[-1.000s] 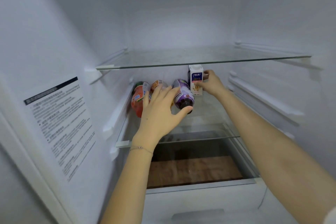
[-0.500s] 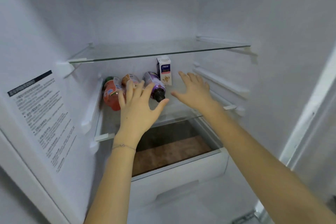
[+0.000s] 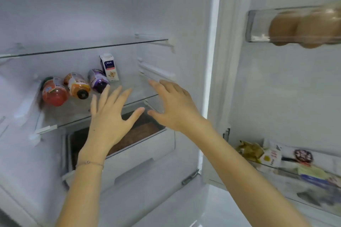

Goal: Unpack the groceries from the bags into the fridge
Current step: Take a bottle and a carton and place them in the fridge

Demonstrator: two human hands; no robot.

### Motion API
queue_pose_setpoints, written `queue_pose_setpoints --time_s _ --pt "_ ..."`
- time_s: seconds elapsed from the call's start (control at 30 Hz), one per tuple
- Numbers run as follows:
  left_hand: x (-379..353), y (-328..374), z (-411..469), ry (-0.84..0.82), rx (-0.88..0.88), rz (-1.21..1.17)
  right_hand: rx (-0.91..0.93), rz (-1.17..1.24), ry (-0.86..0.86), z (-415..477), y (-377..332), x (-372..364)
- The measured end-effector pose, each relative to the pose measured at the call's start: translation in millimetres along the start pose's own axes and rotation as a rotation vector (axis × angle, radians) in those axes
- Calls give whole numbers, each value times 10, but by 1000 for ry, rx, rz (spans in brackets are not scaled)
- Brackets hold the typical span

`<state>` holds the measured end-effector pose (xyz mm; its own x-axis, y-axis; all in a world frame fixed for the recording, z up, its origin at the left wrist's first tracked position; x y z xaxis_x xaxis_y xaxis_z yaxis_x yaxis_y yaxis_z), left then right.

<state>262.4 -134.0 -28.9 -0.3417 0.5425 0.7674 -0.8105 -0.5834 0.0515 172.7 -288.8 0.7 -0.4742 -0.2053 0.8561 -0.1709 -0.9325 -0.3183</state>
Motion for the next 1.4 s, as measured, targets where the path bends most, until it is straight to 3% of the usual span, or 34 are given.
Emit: queue_pose_setpoints --time_s 0.23,0.4,0.6,0.83,1.07,1.4 --pt "-111 1381 -165 17 -153 -176 -108 -23 66 -1235 744 809" --pt "-311 2494 -314 -7 -265 -313 -280 -70 157 -2176 1484 1322" --pt "-493 4070 -464 -75 -519 -571 -538 -166 256 -3395 2396 1951" --pt "-626 5986 -857 -197 -882 -787 -896 -285 254 -4842 3279 2464" --pt "-1050 7454 -963 -319 -1091 -822 -1259 -362 144 -5951 4050 2764" --pt "-1865 9271 -768 -439 -1303 -797 -1587 -423 303 -6869 5180 3187"
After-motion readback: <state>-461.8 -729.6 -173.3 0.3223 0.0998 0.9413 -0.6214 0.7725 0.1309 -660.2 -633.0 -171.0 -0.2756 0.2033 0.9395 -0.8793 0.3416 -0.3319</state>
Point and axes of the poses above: each hand's wrist, its own z-axis towards the middle knuckle, its own x-axis out of the back of the hand, y = z × x, the point moved 4 cm from there along z, towards the middle knuckle, and after that the axes turned 12 degrees about -x, right-handed, at the moved point
